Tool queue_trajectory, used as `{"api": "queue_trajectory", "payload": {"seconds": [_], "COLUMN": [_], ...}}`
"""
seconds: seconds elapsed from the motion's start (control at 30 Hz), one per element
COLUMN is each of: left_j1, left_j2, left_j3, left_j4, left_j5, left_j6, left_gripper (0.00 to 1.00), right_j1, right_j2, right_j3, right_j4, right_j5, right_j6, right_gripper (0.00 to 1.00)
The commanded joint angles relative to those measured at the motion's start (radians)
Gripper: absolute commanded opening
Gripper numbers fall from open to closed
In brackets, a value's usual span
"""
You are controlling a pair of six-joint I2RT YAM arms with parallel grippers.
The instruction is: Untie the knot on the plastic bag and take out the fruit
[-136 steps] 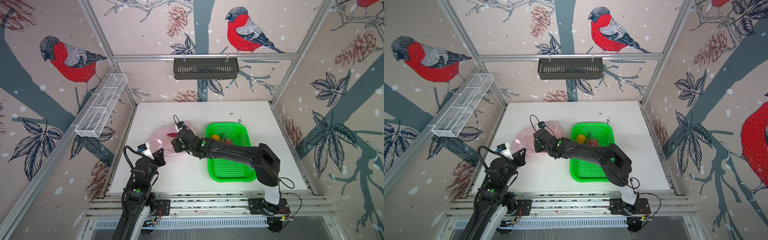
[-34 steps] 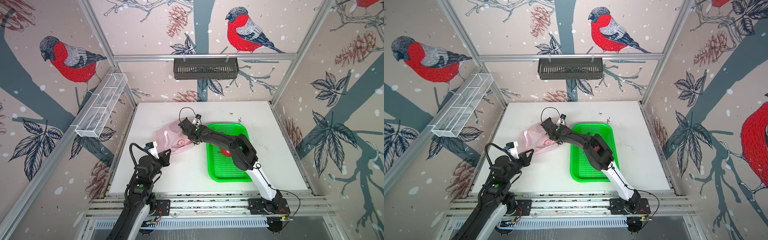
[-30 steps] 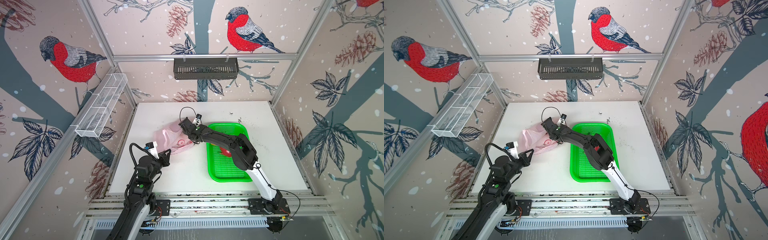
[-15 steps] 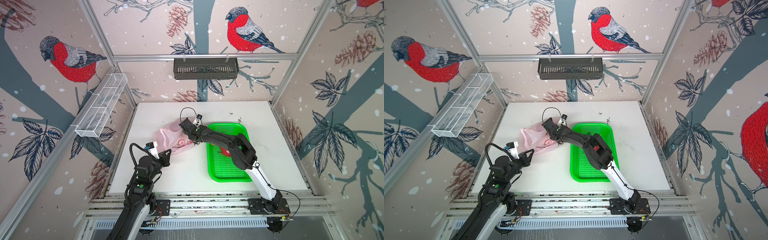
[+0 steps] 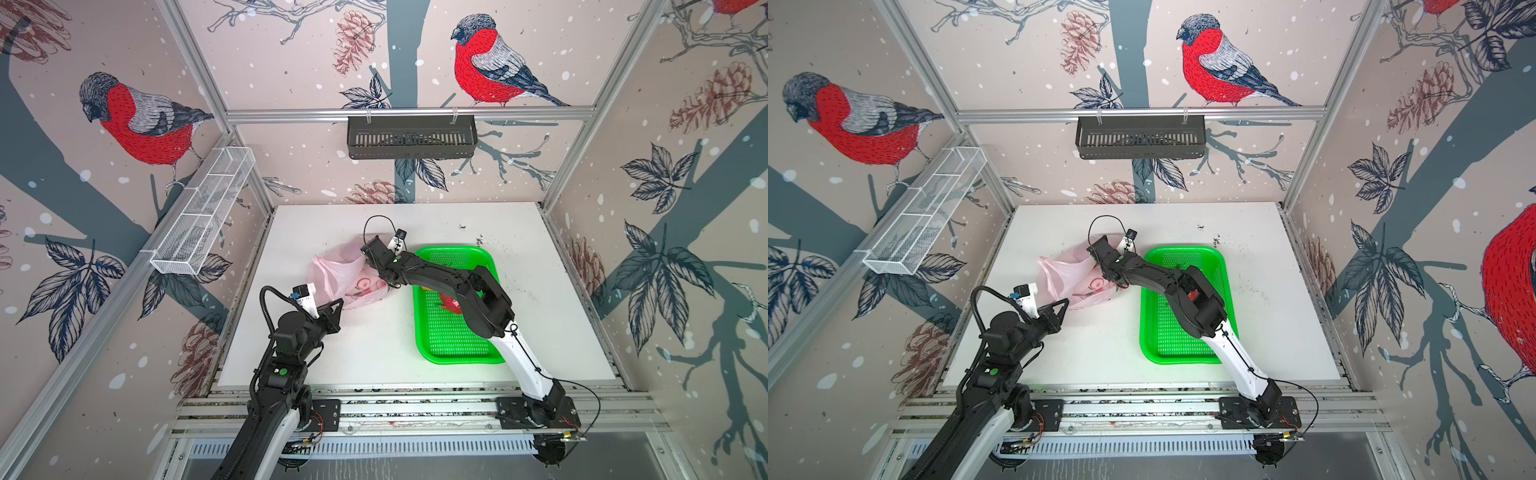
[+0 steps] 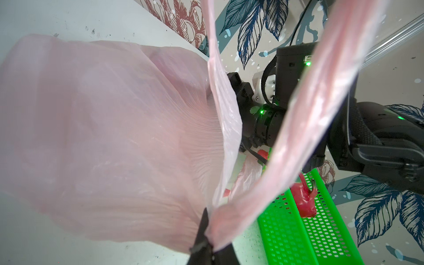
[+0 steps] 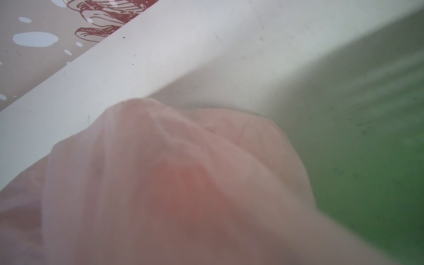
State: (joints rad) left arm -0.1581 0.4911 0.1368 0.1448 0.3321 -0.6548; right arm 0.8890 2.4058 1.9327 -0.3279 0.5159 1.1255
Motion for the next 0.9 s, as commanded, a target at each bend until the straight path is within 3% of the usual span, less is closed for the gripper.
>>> {"api": "queue_trajectory", "payload": {"seconds": [0.0, 0.5, 0.87], "left_j1": [0.0, 0.0, 0.0], "left_j2": [0.003, 0.009, 0.001], "left_j3": [-0.003, -0.003, 0.005], "left_j4": [0.045, 0.046, 0.032], "left_j5": [-0.002, 0.007, -0.003], "left_j6": [-0.002, -0.002, 0.004], "left_gripper": [0.0, 0.0, 0.0], "right_j1": [-0.006, -0.025, -0.033], "right_j2": [0.003, 0.012, 0.018], "right_j3": [-0.008, -0.031, -0.038], "right_j4": [0.046, 0.09, 0.101], "right_j5": [-0.001, -0.036, -0.062], "right_j6": [-0.017, -0.018, -0.02], "right_gripper": [0.95, 0.96, 0.87]}}
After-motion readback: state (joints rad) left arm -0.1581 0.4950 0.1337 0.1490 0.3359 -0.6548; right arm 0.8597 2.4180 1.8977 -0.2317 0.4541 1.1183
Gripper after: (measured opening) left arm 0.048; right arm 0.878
